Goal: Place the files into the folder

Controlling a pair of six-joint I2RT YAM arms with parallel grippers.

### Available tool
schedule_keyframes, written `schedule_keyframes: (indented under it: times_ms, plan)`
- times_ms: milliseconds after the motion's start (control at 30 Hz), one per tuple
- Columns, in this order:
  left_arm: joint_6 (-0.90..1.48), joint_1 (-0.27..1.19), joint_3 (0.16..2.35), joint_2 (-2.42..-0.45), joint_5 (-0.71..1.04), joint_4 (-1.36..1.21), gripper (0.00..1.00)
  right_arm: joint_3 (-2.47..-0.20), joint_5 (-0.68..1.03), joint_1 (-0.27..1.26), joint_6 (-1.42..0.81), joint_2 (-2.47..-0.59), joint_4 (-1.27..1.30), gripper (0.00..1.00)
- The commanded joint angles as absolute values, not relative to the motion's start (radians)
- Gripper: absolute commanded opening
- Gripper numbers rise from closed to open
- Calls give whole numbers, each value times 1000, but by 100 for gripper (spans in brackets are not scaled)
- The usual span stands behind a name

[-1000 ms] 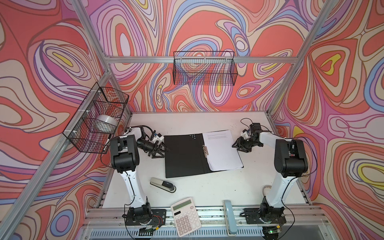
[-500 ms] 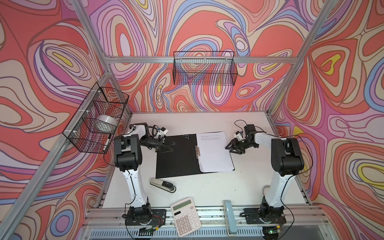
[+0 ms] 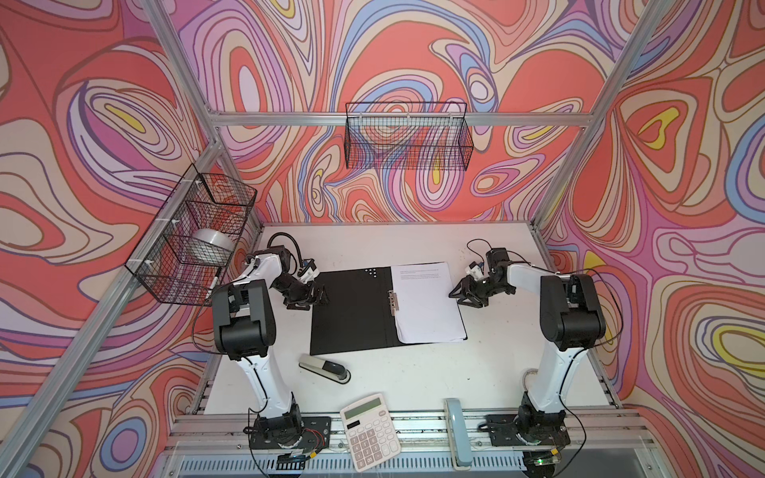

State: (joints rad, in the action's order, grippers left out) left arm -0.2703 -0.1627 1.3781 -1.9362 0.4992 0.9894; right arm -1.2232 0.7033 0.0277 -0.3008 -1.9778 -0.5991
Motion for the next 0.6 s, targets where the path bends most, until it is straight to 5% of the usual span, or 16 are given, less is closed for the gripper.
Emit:
schedule_keyframes:
  times_ms: [0,567]
  plan:
    - [-222,-165,1362,-1986,363,926,90,-1189,594,33,-306,-2050,-672,51]
    - [-258,-115,1361,-2102,529,986,89,-1202,589,34,-297,-2056,-686,51]
